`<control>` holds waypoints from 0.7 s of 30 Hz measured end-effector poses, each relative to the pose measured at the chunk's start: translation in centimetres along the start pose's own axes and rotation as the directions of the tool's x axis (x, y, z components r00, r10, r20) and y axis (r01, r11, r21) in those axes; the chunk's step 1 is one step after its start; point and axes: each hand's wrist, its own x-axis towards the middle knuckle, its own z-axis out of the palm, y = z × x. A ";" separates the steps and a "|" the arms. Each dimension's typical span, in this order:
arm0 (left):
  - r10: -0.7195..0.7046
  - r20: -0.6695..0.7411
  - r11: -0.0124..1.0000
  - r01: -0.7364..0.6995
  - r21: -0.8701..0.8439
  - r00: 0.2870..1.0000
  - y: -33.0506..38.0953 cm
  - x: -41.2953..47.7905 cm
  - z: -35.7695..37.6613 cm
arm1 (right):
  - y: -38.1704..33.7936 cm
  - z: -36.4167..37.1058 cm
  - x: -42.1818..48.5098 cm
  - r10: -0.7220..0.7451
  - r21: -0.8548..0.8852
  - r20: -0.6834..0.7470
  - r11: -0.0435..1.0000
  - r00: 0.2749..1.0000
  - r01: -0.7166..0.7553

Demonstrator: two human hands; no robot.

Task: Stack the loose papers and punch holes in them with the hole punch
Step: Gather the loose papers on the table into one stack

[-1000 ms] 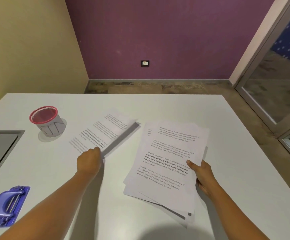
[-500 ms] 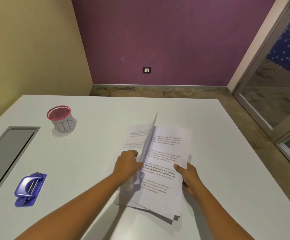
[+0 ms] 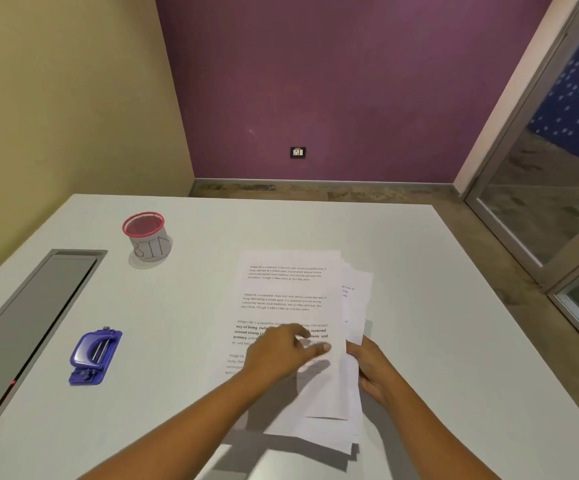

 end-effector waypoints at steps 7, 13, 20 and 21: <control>-0.191 -0.429 0.951 0.059 -0.302 0.883 -6.3 0.7 -6.0 | -1.0 0.4 -1.8 0.021 -0.026 0.040 0.999 0.999 -0.020; -0.169 0.310 0.370 0.352 -0.860 0.935 -10.1 -1.3 -6.6 | -1.8 1.3 -2.8 0.044 -0.011 0.032 0.999 0.999 -0.044; -0.060 0.154 0.456 0.165 -0.874 0.986 -9.6 -1.5 -5.9 | -2.1 2.3 -3.2 0.068 -0.065 0.030 0.996 0.997 -0.066; -0.049 0.132 0.471 0.139 -0.871 0.990 -9.5 -1.5 -6.0 | -2.1 2.5 -3.3 0.062 -0.112 0.039 0.992 0.997 -0.057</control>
